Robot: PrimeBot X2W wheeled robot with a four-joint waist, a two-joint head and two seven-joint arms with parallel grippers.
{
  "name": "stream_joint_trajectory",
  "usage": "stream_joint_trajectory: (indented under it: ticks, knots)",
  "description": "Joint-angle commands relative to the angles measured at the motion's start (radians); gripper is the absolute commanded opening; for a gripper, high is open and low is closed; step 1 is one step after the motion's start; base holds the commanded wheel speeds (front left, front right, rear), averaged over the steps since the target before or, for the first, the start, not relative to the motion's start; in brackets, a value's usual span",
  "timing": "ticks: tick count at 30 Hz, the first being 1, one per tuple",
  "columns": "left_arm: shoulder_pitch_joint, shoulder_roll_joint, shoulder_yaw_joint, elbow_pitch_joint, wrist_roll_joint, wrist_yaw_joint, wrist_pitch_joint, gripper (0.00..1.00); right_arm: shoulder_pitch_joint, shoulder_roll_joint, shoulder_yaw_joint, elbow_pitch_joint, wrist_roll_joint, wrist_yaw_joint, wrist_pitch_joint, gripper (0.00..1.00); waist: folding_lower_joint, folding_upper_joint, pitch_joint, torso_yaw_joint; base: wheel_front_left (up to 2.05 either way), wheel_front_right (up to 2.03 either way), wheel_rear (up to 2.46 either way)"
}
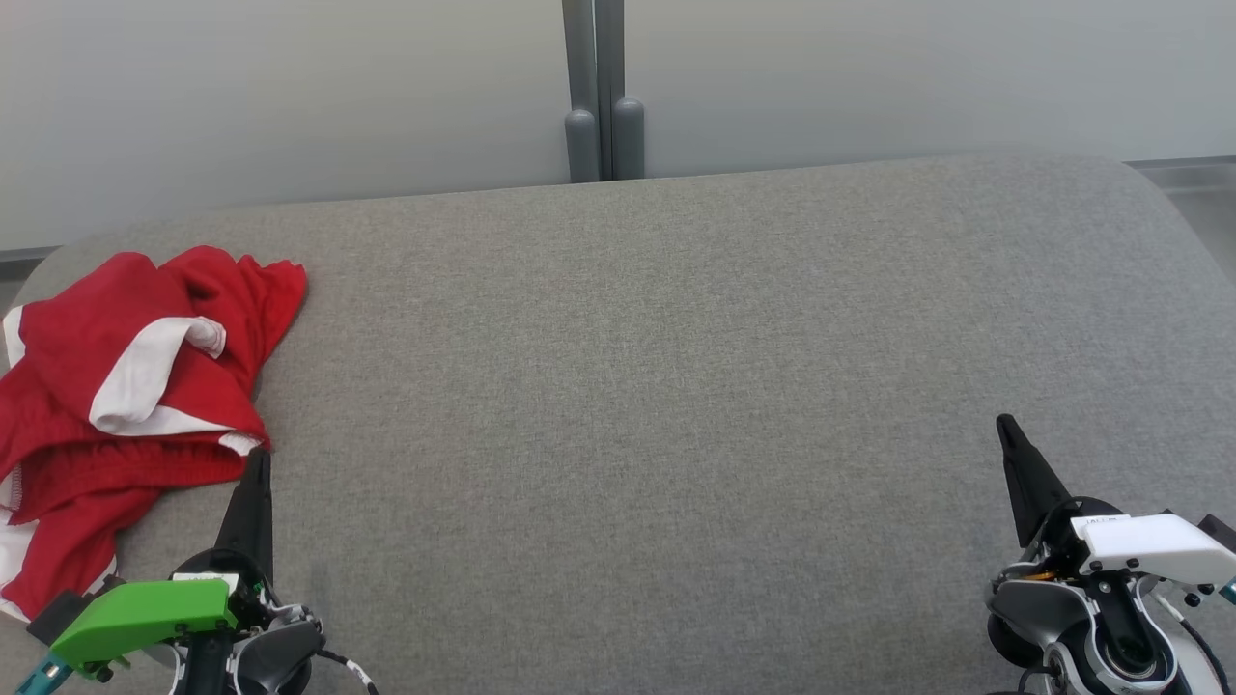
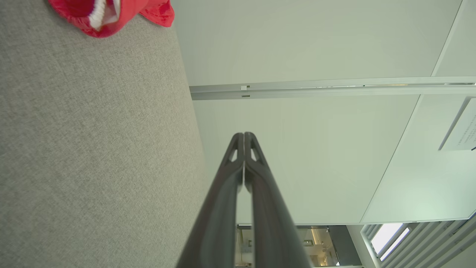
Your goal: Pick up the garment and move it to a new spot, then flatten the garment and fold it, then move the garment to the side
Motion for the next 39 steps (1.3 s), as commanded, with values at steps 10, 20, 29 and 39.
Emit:
stream_joint_trajectory:
  ticks: [10, 20, 29, 39]
  knots:
    - [-0.015, 0.008, 0.002, -0.002, 0.0, -0.006, -0.001, 0.0, 0.01, -0.005, -0.001, -0.004, 0.007, 0.0, 0.001, 0.0, 0.0, 0.0, 0.0, 0.0, 0.0, 0.0, 0.0]
    - [-0.015, 0.008, 0.002, -0.002, 0.0, -0.006, -0.001, 0.0, 0.01, -0.005, -0.001, -0.005, 0.007, 0.0, 0.001, 0.0, 0.0, 0.0, 0.0, 0.0, 0.0, 0.0, 0.0]
    - [-0.015, 0.008, 0.002, -0.002, 0.0, -0.006, -0.001, 0.0, 0.01, -0.005, -0.001, -0.005, 0.007, 0.0, 0.001, 0.0, 0.0, 0.0, 0.0, 0.0, 0.0, 0.0, 0.0]
    - [-0.015, 0.008, 0.002, -0.002, 0.0, -0.006, -0.001, 0.0, 0.01, -0.005, -0.001, -0.005, 0.007, 0.0, 0.001, 0.0, 0.0, 0.0, 0.0, 0.0, 0.0, 0.0, 0.0]
